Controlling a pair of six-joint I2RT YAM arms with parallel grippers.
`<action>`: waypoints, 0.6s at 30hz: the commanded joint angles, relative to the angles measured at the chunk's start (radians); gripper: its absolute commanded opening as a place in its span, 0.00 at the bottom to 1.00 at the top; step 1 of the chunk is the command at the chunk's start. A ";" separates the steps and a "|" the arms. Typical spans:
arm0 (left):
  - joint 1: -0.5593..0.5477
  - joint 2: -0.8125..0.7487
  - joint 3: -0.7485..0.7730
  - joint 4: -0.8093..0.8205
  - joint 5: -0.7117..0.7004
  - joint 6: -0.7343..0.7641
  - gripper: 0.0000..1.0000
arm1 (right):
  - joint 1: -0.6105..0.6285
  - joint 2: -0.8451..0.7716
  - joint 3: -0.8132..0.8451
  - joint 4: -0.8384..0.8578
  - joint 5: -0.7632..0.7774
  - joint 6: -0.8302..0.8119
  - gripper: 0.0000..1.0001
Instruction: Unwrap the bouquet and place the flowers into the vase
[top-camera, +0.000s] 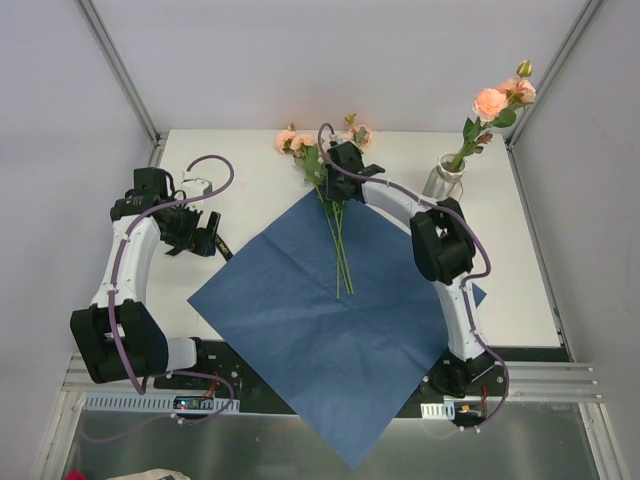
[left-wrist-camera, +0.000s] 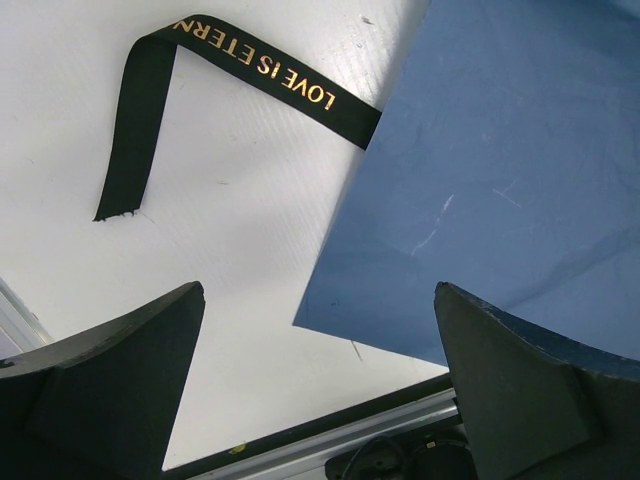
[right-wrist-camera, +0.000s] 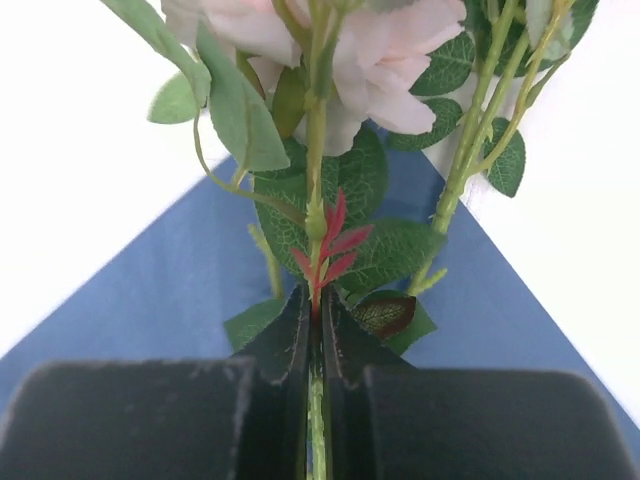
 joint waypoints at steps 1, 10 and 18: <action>0.013 -0.036 0.010 -0.006 0.005 0.010 0.99 | 0.000 -0.252 -0.010 0.133 -0.048 0.038 0.01; 0.015 -0.060 0.008 -0.006 0.012 0.005 0.99 | 0.003 -0.583 -0.149 0.479 -0.174 -0.008 0.01; 0.013 -0.067 0.016 -0.006 0.030 -0.008 0.99 | -0.014 -0.897 -0.481 1.014 -0.168 -0.470 0.01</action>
